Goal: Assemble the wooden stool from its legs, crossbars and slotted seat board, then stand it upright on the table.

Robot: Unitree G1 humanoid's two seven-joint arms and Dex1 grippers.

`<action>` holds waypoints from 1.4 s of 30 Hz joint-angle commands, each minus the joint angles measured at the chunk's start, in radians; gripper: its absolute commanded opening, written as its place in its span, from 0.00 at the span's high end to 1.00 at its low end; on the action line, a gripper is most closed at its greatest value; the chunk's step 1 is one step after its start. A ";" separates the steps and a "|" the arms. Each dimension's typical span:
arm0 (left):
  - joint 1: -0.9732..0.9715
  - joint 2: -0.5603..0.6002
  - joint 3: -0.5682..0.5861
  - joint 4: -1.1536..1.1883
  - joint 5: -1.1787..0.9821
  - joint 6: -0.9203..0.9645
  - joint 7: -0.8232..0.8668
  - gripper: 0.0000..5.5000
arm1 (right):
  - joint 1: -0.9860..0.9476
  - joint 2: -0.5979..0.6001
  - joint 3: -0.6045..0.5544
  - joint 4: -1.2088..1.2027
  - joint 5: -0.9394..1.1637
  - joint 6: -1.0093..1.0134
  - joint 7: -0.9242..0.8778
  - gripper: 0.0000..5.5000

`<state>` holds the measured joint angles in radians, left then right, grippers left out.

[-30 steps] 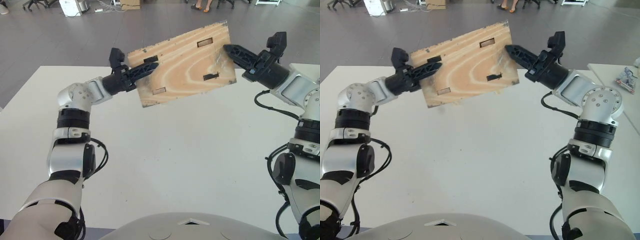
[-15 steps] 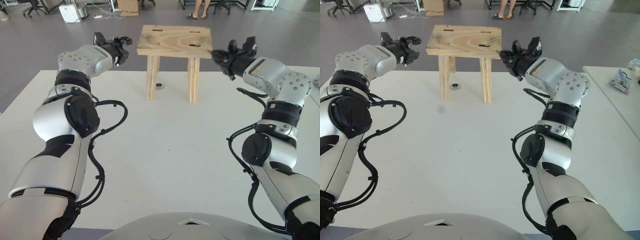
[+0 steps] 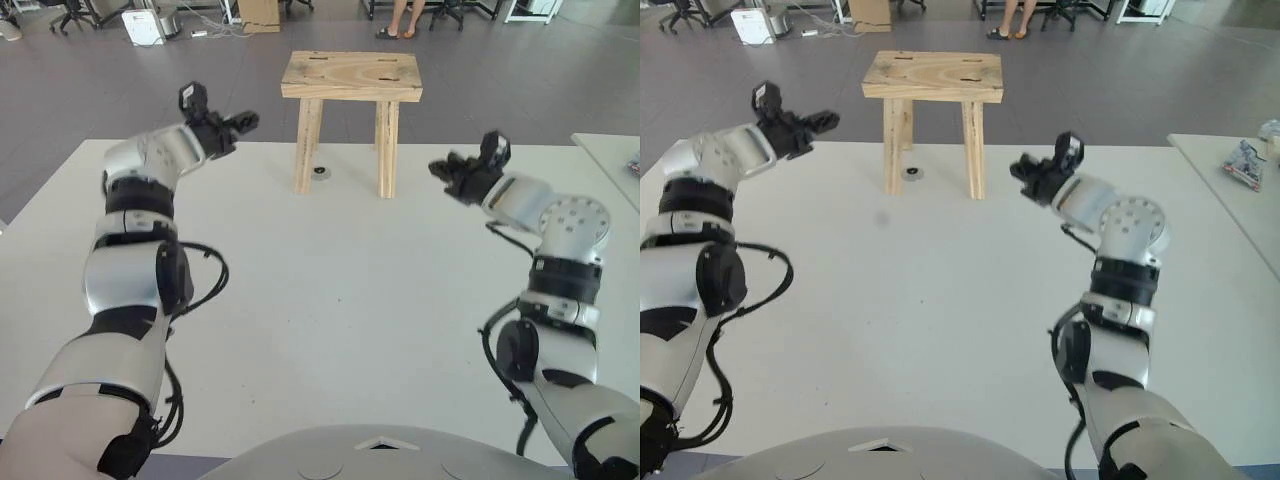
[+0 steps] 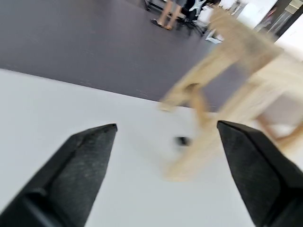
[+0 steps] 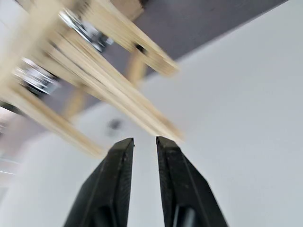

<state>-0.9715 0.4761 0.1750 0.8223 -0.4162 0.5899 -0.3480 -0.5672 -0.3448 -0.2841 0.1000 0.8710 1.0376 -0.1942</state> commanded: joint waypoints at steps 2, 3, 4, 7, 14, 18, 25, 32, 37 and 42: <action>0.580 -0.007 -0.130 -0.325 0.276 -0.510 0.073 0.17 | 0.341 -0.053 0.271 -0.062 -0.431 -0.435 0.109 0.78; 0.634 -0.024 -0.133 -0.324 0.302 -0.585 0.092 0.13 | 0.383 -0.035 0.278 -0.045 -0.482 -0.506 0.097 0.78; 0.693 -0.049 -0.122 -0.318 0.312 -0.659 0.115 0.13 | 0.428 -0.002 0.270 -0.016 -0.520 -0.585 0.083 0.78; 0.824 -0.146 -0.066 -0.359 0.289 -0.818 0.180 0.13 | 0.529 0.086 0.228 0.075 -0.595 -0.807 0.053 0.78; 0.898 -0.246 -0.048 -0.481 0.264 -0.866 0.183 0.13 | 0.566 0.176 0.215 0.093 -0.657 -0.928 0.081 0.78; 0.918 -0.253 -0.047 -0.497 0.271 -0.866 0.174 0.13 | 0.572 0.199 0.212 0.086 -0.680 -0.930 0.094 0.78; 0.915 -0.254 -0.042 -0.499 0.277 -0.872 0.165 0.13 | 0.568 0.217 0.196 0.086 -0.711 -0.932 0.106 0.78; 0.941 -0.260 -0.033 -0.545 0.283 -0.874 0.182 0.13 | 0.552 0.216 0.188 0.091 -0.734 -0.927 0.125 0.78; 0.952 -0.262 -0.028 -0.565 0.284 -0.872 0.183 0.13 | 0.553 0.223 0.185 0.095 -0.744 -0.929 0.132 0.78; 0.941 -0.253 -0.037 -0.557 0.292 -0.873 0.169 0.13 | 0.573 0.239 0.177 0.090 -0.754 -0.937 0.126 0.78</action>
<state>-0.0237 0.2182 0.1425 0.2695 -0.1424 -0.2780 -0.1731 -0.0084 -0.1230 -0.1049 0.1786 0.1203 0.0901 -0.0705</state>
